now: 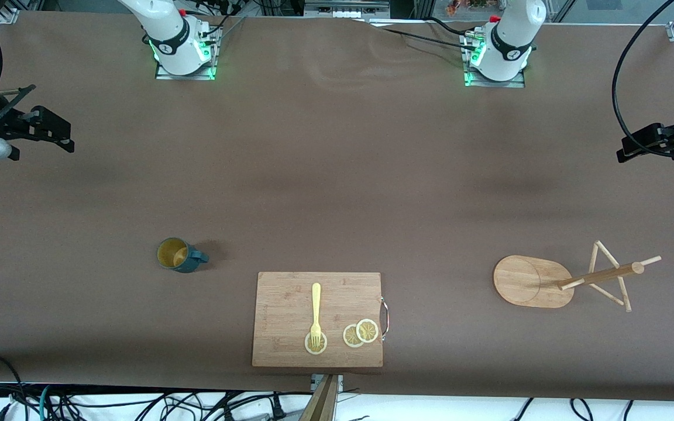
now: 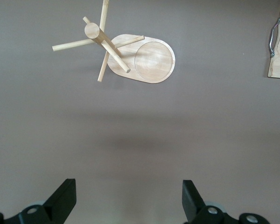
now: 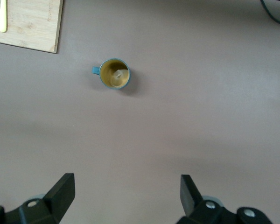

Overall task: Pass cup and hang on rack
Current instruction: 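Reach the right gripper down to the teal mug rim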

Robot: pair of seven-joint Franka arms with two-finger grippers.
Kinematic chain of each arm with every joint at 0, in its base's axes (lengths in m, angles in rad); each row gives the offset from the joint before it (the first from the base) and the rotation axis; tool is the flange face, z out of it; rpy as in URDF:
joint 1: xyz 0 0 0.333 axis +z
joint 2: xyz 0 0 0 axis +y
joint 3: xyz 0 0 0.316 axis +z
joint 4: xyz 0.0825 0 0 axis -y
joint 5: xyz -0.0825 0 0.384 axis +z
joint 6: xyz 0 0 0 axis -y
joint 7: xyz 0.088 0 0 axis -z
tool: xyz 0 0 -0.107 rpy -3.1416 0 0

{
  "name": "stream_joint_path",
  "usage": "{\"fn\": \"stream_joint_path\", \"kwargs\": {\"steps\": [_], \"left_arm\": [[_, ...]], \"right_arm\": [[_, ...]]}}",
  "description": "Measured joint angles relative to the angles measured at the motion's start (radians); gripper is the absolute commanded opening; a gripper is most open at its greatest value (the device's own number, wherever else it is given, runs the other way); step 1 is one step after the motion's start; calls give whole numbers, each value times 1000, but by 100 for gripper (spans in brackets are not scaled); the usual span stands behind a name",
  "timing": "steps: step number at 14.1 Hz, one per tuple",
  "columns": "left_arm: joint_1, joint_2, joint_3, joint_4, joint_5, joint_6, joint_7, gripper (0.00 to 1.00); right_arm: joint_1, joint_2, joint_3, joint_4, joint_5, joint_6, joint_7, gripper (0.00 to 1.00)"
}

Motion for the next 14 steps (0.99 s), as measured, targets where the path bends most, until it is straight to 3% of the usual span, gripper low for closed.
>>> {"fn": "stream_joint_path", "kwargs": {"steps": [10,14], "left_arm": [[0,4,1,0,0,0,0,100],[0,6,1,0,0,0,0,100]], "right_arm": [[5,267,7,-6,-1,-3,-11,100],[3,311,4,-4,-4,125,-16,100]]}}
